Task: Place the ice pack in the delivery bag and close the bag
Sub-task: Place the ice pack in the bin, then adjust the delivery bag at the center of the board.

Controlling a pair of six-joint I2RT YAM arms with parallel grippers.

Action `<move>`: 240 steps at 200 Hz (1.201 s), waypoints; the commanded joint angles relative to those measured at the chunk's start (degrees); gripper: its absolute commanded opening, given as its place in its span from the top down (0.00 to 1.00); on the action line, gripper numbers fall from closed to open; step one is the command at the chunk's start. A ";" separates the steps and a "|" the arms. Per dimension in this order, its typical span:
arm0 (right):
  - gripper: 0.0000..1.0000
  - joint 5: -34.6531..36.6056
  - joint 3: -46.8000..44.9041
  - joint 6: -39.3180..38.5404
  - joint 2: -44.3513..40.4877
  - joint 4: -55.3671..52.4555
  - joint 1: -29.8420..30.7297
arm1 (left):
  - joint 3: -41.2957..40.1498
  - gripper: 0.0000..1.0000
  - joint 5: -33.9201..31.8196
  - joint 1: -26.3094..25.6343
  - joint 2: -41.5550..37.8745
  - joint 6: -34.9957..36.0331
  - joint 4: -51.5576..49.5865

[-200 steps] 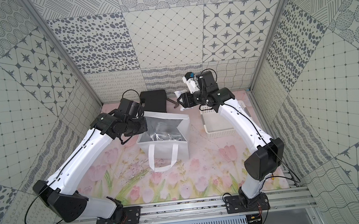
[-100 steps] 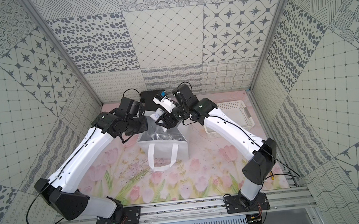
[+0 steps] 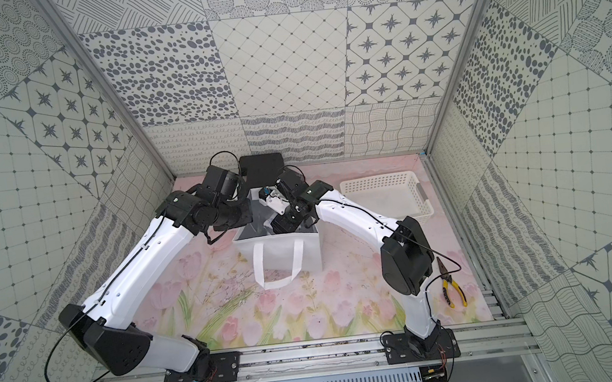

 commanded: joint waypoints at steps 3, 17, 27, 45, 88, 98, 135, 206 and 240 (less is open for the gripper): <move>0.15 3.40 0.77 0.05 -0.32 2.17 0.23 | 0.42 1.00 0.71 0.37 -0.40 0.11 0.73; 0.07 2.52 0.93 0.36 -1.63 2.51 -0.15 | 0.25 1.00 0.54 0.39 -0.44 0.14 0.82; 0.05 1.18 1.19 0.70 -2.83 2.62 -0.56 | 0.14 1.00 0.40 0.39 -0.44 0.19 0.93; 0.03 0.72 2.13 1.31 -5.43 2.68 -0.62 | 0.09 1.00 0.30 0.30 -0.37 0.11 1.01; 0.06 4.15 3.95 5.59 -13.64 2.57 -0.89 | 0.14 1.00 -1.28 0.37 -0.03 -0.58 1.28; 0.08 6.32 3.21 7.02 -15.74 2.70 -0.92 | 0.30 1.00 -1.49 0.37 0.07 -0.60 1.39; 0.16 17.05 -3.18 15.48 -21.30 2.03 -0.96 | 0.75 1.00 -1.23 0.32 0.62 -0.51 1.35; 0.39 16.87 -9.49 29.57 -18.48 1.61 -2.79 | 0.37 1.00 0.43 0.37 0.76 -0.83 1.12; 0.40 17.10 -10.30 31.97 -18.25 1.56 -4.21 | -0.43 1.00 0.42 0.47 0.02 -1.21 0.94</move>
